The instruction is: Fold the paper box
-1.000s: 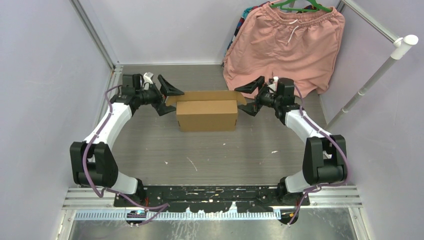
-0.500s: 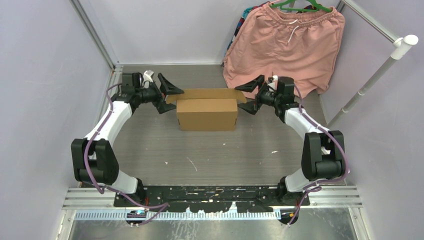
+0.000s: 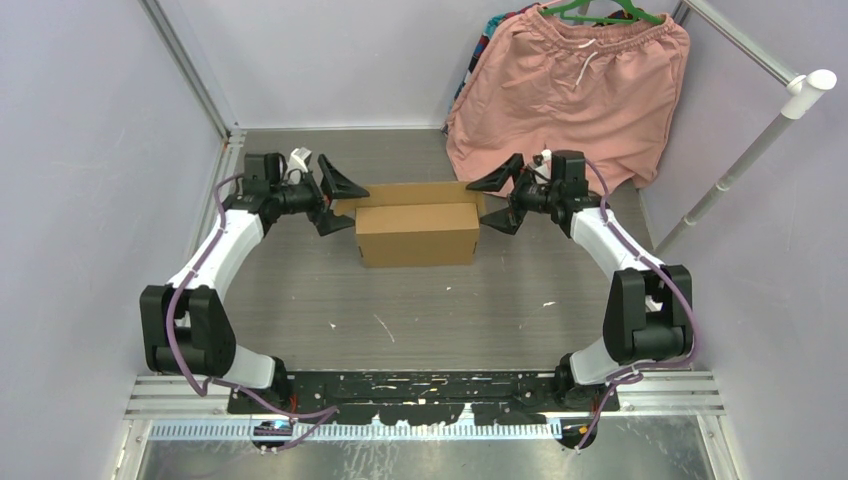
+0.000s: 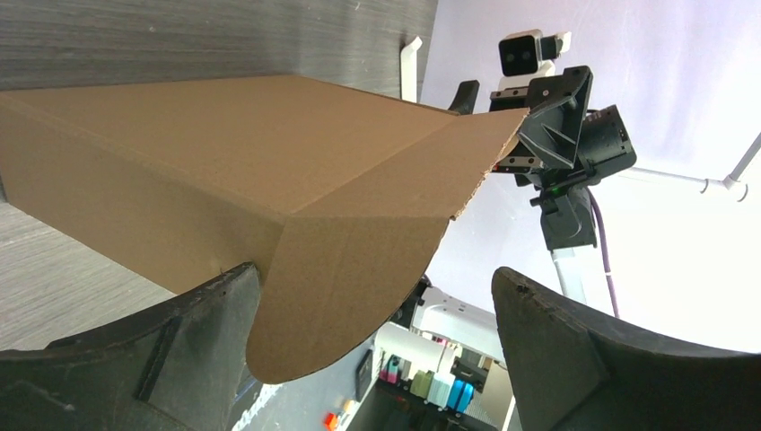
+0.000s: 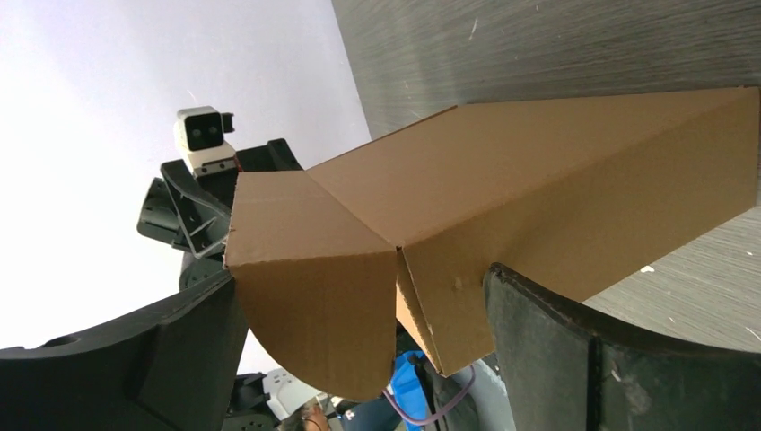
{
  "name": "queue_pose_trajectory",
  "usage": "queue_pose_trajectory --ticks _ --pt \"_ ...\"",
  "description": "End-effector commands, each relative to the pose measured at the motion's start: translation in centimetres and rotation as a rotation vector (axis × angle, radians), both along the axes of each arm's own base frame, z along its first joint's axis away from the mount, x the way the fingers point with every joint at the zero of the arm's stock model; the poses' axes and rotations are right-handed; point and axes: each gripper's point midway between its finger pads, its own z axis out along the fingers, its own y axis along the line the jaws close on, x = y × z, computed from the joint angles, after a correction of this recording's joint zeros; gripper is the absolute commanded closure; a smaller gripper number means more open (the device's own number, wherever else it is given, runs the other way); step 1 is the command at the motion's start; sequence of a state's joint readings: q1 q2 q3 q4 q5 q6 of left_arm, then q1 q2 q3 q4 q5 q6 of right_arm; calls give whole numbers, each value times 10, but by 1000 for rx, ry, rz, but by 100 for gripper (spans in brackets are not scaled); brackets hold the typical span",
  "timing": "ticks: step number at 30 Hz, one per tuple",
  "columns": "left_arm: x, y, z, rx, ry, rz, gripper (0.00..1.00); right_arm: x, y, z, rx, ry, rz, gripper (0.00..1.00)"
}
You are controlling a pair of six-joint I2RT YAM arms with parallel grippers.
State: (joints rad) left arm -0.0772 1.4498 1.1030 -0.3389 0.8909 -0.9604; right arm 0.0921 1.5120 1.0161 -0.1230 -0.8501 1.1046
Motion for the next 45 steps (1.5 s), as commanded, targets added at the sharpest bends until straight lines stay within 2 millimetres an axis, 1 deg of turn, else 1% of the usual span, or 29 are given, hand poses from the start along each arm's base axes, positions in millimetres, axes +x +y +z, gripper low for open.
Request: queue_pose_trajectory --ticks 1,5,9,13,16,21,27,33,35,37,40,45 --pt "-21 -8 22 -63 -51 -89 0 -27 10 -4 -54 32 81 0" --pt "-20 -5 23 -58 -58 -82 0 -25 8 -1 -62 15 72 0" --pt "-19 -4 23 -59 -60 -83 0 -23 5 8 -79 -22 71 0" --pt "-19 -3 23 -59 -62 -84 0 -22 -7 19 -172 -75 60 0" --pt "-18 -3 23 -58 -66 -82 0 -23 -17 31 -247 -128 49 0" --pt "-18 -2 24 -55 -71 -80 0 -26 -28 46 -341 -212 44 0" --pt "-20 0 22 -42 -69 -77 0 -34 -45 43 -482 -249 58 0" --pt "-23 2 17 -20 -63 -76 0 -35 -65 35 -627 -288 50 0" --pt "-25 4 15 0 -63 -75 0 -35 -73 35 -684 -320 38 0" --pt "-26 6 12 22 -61 -72 0 -35 -79 41 -719 -366 10 0" --pt "-28 7 11 28 -60 -75 0 -36 -79 46 -712 -412 -5 0" --pt "-32 13 9 53 -64 -73 0 -37 -78 46 -708 -421 -10 0"
